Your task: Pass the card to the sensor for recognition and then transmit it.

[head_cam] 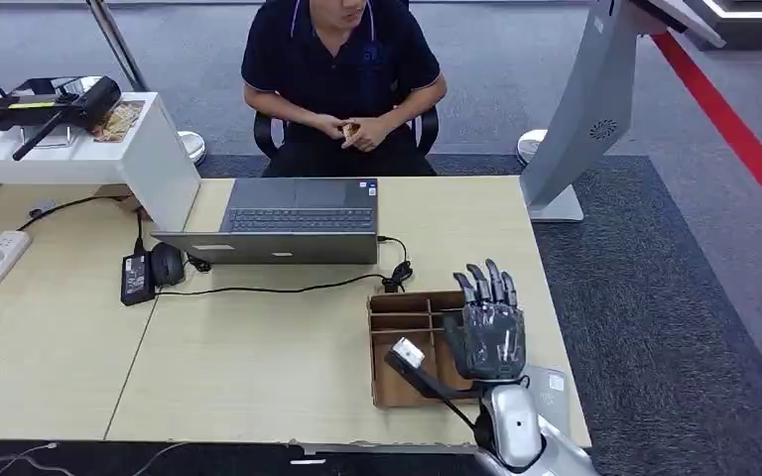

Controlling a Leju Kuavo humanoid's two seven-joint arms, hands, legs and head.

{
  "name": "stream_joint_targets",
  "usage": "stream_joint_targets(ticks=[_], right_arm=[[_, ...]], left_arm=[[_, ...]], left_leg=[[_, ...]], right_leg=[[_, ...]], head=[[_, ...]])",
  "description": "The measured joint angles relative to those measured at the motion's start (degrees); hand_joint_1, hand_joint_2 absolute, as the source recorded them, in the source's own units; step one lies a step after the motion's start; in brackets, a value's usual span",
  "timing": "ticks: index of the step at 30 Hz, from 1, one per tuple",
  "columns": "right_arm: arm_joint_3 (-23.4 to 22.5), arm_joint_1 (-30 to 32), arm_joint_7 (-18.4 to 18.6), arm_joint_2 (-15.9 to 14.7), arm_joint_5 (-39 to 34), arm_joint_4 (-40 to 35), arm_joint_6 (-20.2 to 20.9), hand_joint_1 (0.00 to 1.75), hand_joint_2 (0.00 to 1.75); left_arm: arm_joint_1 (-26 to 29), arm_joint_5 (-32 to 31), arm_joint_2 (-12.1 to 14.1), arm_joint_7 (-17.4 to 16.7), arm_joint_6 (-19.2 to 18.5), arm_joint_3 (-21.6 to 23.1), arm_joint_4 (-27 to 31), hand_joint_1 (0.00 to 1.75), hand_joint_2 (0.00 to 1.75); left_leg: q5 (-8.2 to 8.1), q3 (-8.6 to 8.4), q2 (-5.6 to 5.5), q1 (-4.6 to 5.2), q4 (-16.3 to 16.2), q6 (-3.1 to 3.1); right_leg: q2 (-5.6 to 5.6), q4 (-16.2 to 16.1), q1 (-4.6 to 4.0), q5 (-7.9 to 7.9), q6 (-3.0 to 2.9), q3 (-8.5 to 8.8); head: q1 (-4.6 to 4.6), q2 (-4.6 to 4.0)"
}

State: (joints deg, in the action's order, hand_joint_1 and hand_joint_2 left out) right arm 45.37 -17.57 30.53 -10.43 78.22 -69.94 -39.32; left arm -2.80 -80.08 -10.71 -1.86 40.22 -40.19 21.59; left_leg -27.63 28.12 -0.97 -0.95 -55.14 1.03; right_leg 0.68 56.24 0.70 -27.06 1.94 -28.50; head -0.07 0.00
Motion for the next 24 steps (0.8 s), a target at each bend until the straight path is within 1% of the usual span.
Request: stream_joint_targets(ticks=[1, 4, 5, 8, 9, 12, 15, 17, 19, 23, 24], right_arm=[[0.07, 0.01, 0.02, -0.09, -0.02, 0.02, 0.26, 0.54, 1.75], [0.18, 0.04, 1.22, -0.55, 0.13, 0.02, 1.12, 0.54, 1.75], [0.18, 0.08, 1.51, -0.79, 0.31, 0.02, 1.20, 0.54, 1.75], [0.13, 0.54, 2.18, -1.51, 0.74, -0.02, 1.66, 0.52, 1.75], [0.09, 0.74, 2.40, -1.81, 1.07, -0.06, 1.79, 0.54, 1.75], [-0.13, 1.54, 2.64, -2.51, 2.03, -0.41, 2.23, 0.54, 1.75], [-0.70, 2.26, 2.75, -3.17, 2.54, -1.00, 2.65, 0.54, 1.75], [-1.14, 2.91, 2.73, -3.52, 3.04, -1.51, 2.93, 0.54, 1.75], [-1.55, 3.77, 2.32, -3.87, 3.50, -1.95, 3.26, 0.54, 1.75], [-2.60, 4.79, 1.46, -4.35, 3.63, -2.67, 3.35, 0.56, 1.75], [-2.80, 4.90, 1.09, -4.39, 3.61, -2.84, 3.28, 0.56, 1.75]], left_arm=[[-0.01, 0.21, 0.00, 0.06, 0.00, 0.00, 0.00, 0.00, 1.75], [-0.71, 3.41, 0.28, 1.83, -0.17, -0.07, -1.44, 0.00, 1.75], [-1.02, 4.50, 0.54, 2.44, -1.11, -0.11, -2.10, 0.00, 1.75], [-2.09, 6.97, 1.46, 3.50, -5.57, -0.59, -4.52, 0.00, 1.75], [-2.37, 7.67, 1.83, 3.65, -7.49, -0.83, -5.11, 0.00, 1.75], [-3.14, 9.68, 3.23, 3.80, -15.68, -1.90, -6.93, 0.00, 1.75], [-3.60, 10.90, 4.35, 3.59, -20.62, -3.06, -8.24, 0.00, 1.75], [-4.05, 12.22, 5.33, 2.71, -26.37, -3.89, -9.09, 0.00, 1.75], [-4.33, 13.57, 6.45, 1.44, -33.45, -5.05, -9.60, 0.00, 1.75], [-4.85, 15.54, 8.42, -0.68, -40.16, -7.39, -10.71, 0.00, 1.75], [-5.00, 16.13, 8.89, -1.57, -42.49, -7.93, -10.95, 0.00, 1.75]], left_leg=[[0.00, 0.00, 0.00, 0.00, 0.00, 0.00], [0.00, 0.01, -0.01, 0.00, 0.00, 0.00], [0.00, 0.01, -0.01, 0.00, 0.00, 0.00], [0.00, 0.01, 0.00, 0.00, 0.00, 0.00], [0.00, 0.02, 0.00, 0.00, 0.00, 0.00], [0.00, 0.01, 0.00, 0.00, 0.00, 0.00], [-0.01, 0.00, 0.00, 0.00, 0.00, 0.00], [0.00, 0.00, -0.01, 0.00, 0.00, 0.00], [0.00, 0.01, 0.00, 0.00, 0.00, 0.00], [0.00, 0.01, 0.01, 0.00, 0.00, 0.00], [0.00, 0.01, 0.01, 0.00, 0.00, 0.00]], right_leg=[[0.00, 0.00, 0.00, 0.00, 0.00, -0.01], [-0.01, -0.01, 0.01, 0.00, 0.00, -0.02], [-0.01, -0.01, 0.01, 0.00, 0.00, -0.02], [-0.01, -0.01, 0.00, 0.00, 0.00, -0.02], [-0.01, 0.00, 0.00, 0.00, 0.00, -0.02], [0.00, 0.00, 0.00, 0.00, 0.00, -0.02], [0.00, -0.01, 0.00, 0.00, 0.00, -0.03], [-0.01, -0.01, 0.00, 0.00, 0.00, -0.02], [-0.01, 0.00, 0.00, 0.00, 0.00, -0.01], [0.01, 0.00, 0.00, 0.00, 0.00, -0.01], [0.01, 0.00, 0.00, 0.00, 0.00, -0.02]], head=[[0.00, 0.00], [0.00, 0.00], [0.02, 0.00], [0.00, 0.00], [0.00, 0.00], [0.00, 0.00], [-0.02, 0.00], [0.00, 0.00], [0.00, 0.00], [0.02, 0.00], [0.00, 0.00]])
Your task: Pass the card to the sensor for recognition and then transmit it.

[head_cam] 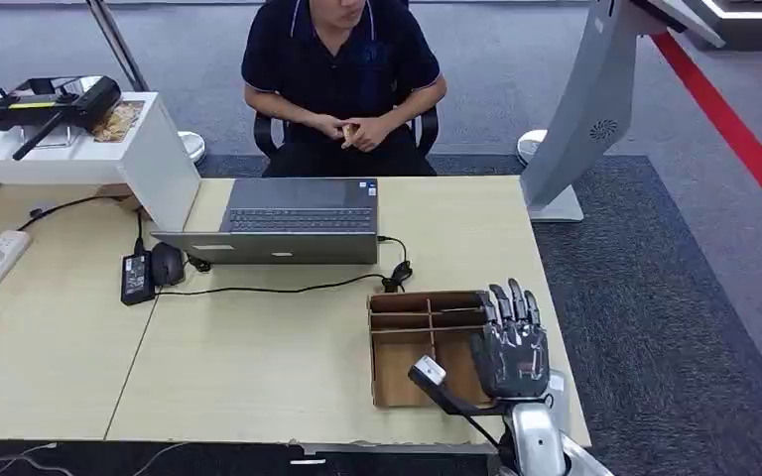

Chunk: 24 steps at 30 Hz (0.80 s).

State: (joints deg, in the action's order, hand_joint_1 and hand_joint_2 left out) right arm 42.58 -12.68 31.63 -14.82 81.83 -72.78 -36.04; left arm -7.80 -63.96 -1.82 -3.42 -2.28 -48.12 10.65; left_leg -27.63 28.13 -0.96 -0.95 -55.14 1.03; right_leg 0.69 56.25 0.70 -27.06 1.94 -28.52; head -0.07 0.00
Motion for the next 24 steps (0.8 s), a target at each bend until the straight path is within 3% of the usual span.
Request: stream_joint_targets(ticks=[9, 24], right_arm=[[-0.35, -0.50, -4.54, -0.20, -2.84, 0.07, -1.42, 0.54, 1.75], [-0.13, -1.44, -5.22, -0.20, -3.78, 0.39, -2.25, 0.61, 1.75]], left_arm=[[-1.24, 5.46, 3.94, -7.98, -14.45, -6.49, -2.18, 0.00, 1.75], [-1.70, 4.90, 5.60, -8.55, -14.92, -12.44, -3.48, 0.00, 1.75]], left_leg=[[0.00, 0.03, -0.01, -0.01, 0.00, 0.00], [0.00, 0.03, -0.01, 0.00, 0.00, 0.00]], right_leg=[[-0.01, 0.01, -0.01, 0.00, 0.00, -0.01], [-0.01, 0.00, 0.00, 0.00, 0.00, -0.01]], head=[[-0.02, 0.00], [0.00, 0.00]])
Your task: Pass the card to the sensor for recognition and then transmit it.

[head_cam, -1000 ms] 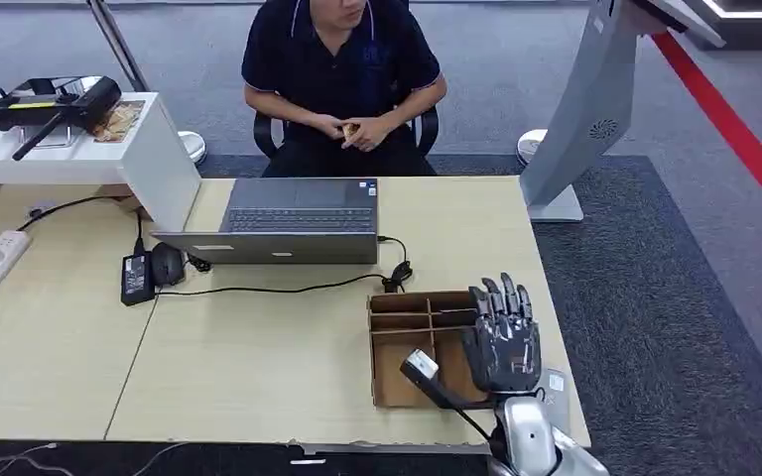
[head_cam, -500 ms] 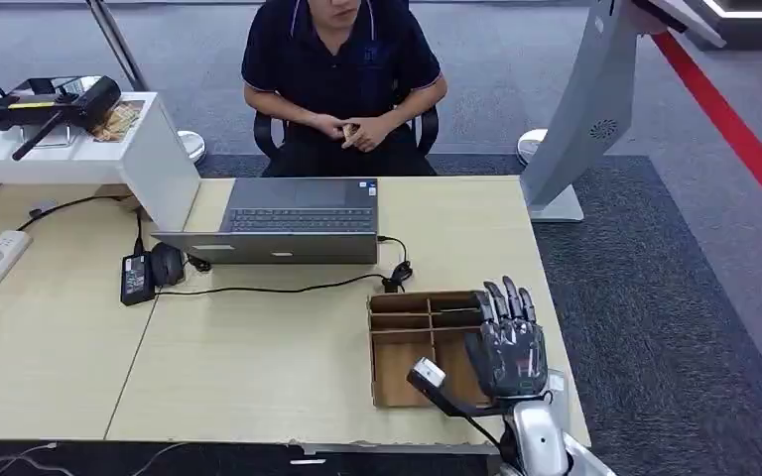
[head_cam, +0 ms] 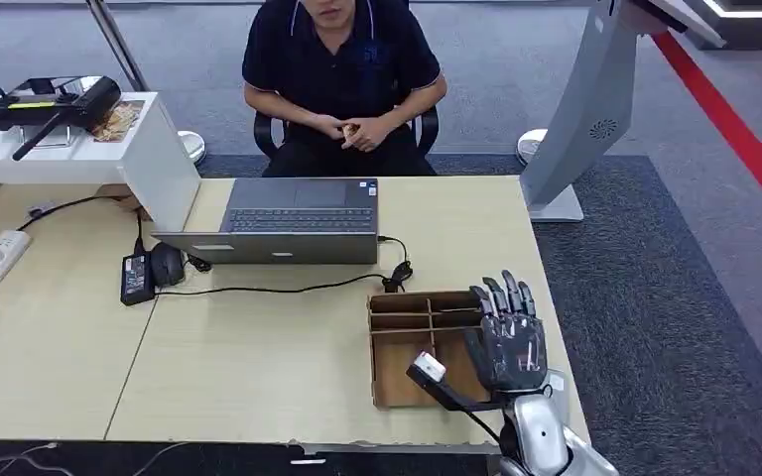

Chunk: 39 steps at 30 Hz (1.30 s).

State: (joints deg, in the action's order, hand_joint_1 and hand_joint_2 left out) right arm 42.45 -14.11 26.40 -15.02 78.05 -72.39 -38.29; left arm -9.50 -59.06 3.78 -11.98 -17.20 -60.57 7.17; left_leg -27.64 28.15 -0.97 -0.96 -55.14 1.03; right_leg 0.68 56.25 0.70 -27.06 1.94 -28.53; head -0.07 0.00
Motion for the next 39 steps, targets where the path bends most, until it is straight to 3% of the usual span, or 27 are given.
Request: stream_joint_targets(ticks=[24, 39], right_arm=[[0.20, -0.16, 0.04, 0.07, -0.04, 0.17, -0.02, 0.63, 1.75], [0.28, -0.59, -1.16, 2.03, 0.13, 0.15, -1.27, 0.63, 1.75]], left_arm=[[-0.53, -3.43, 0.20, 0.04, 0.00, -4.28, -0.96, 0.00, 1.75], [-0.68, -7.45, 0.50, 0.20, 0.00, -7.37, -1.46, 0.00, 1.75]], left_leg=[[0.00, 0.00, 0.00, 0.00, 0.00, 0.00], [0.00, 0.00, 0.00, 0.00, 0.00, 0.00]], right_leg=[[0.00, 0.00, 0.00, 0.00, 0.00, 0.00], [0.00, 0.01, 0.00, 0.00, 0.00, 0.01]], head=[[0.00, 0.00], [0.00, 0.00]])
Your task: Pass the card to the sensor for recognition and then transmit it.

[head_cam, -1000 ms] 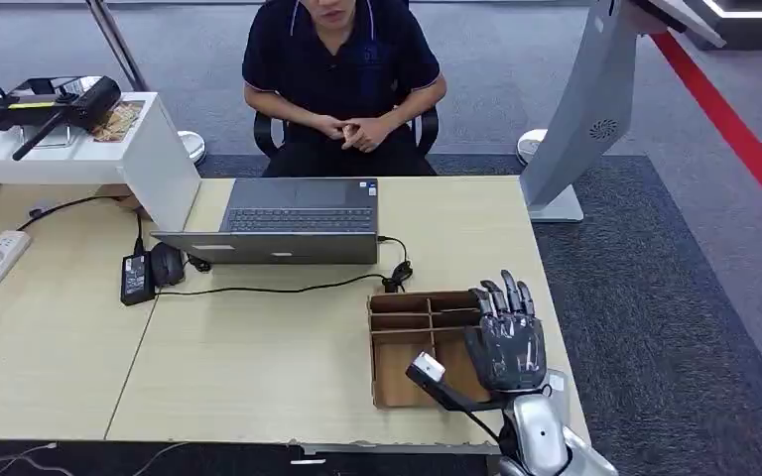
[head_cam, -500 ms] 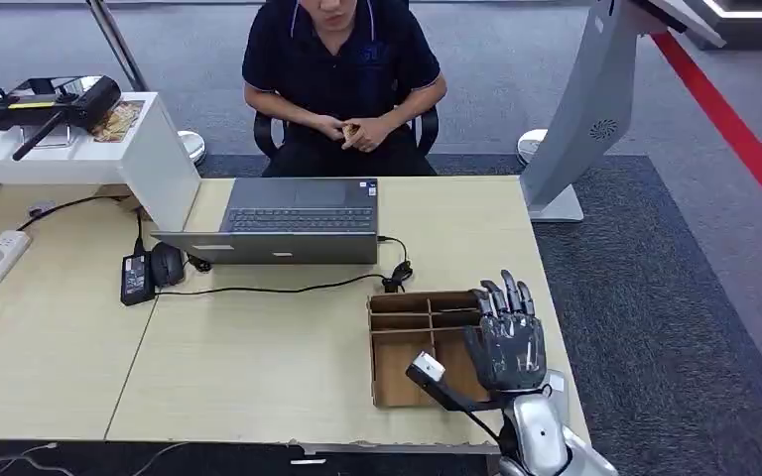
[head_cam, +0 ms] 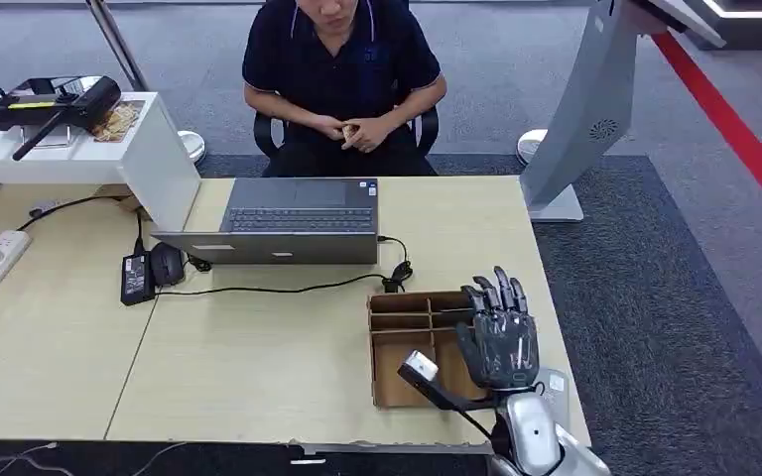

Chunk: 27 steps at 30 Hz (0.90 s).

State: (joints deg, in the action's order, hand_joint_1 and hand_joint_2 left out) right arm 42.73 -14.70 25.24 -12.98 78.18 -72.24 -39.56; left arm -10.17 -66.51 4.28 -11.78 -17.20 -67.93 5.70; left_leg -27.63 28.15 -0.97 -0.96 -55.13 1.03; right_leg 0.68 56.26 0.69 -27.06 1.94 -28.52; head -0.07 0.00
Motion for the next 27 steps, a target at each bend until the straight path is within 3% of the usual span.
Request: stream_joint_targets(ticks=[27], right_arm=[[0.15, -0.02, -0.66, 1.77, 0.02, 0.04, 0.20, 0.61, 1.75]], left_arm=[[-0.17, -2.14, 0.02, 0.48, 0.00, -3.61, -0.44, 0.00, 1.75]], left_leg=[[0.00, 0.00, 0.00, 0.00, 0.00, 0.00]], right_leg=[[0.00, 0.00, 0.00, 0.00, 0.00, 0.00]], head=[[0.00, 0.00]])
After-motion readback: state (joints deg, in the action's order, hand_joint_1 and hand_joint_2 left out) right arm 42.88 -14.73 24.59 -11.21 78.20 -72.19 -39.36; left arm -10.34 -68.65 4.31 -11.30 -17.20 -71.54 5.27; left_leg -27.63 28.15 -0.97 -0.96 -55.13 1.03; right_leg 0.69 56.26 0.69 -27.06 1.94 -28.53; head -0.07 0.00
